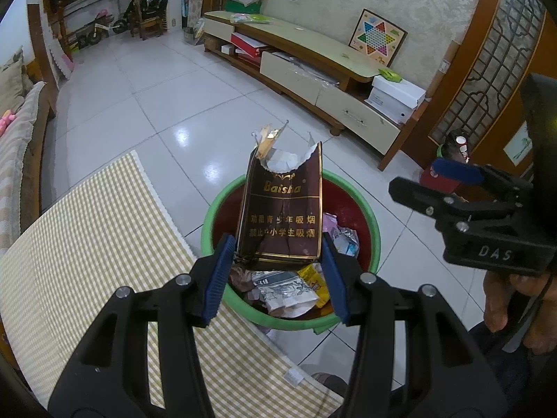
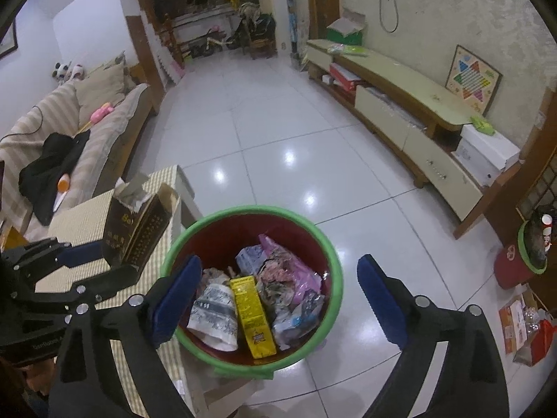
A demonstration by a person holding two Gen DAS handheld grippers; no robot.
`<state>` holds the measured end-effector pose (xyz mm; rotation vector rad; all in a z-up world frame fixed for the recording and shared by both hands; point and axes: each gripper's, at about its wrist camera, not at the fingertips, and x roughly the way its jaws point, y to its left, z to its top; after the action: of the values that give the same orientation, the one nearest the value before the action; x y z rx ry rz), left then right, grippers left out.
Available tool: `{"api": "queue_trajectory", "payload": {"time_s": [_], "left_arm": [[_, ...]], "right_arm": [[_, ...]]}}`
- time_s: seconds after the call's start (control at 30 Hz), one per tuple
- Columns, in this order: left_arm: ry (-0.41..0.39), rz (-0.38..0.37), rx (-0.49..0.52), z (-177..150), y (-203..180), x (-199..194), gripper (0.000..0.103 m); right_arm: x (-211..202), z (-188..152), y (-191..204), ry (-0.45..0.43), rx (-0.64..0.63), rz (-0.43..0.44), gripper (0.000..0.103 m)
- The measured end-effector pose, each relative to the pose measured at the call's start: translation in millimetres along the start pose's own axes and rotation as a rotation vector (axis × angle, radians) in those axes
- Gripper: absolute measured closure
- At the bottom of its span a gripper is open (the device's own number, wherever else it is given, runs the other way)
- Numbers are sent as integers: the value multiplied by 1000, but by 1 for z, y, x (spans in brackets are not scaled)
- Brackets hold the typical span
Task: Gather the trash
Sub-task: 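Open the right gripper to drop the wrapper while the left gripper drops the cigarette box into the bucket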
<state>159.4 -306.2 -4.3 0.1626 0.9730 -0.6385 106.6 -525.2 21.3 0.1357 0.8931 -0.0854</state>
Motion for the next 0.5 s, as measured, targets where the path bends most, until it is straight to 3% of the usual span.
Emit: {"api": "queue_trajectory", "payload": {"time_s": [0.27, 0.33, 0.5], "left_arm": [[11, -17, 21, 2, -8, 8, 55], [15, -12, 26, 2, -10, 10, 45], [5, -4, 23, -1, -7, 7, 33]], "right_arm": [[-7, 3, -13, -36, 49, -30, 13], [-9, 2, -15, -43, 66, -28, 13], [-10, 3, -16, -46, 66, -28, 13]]}}
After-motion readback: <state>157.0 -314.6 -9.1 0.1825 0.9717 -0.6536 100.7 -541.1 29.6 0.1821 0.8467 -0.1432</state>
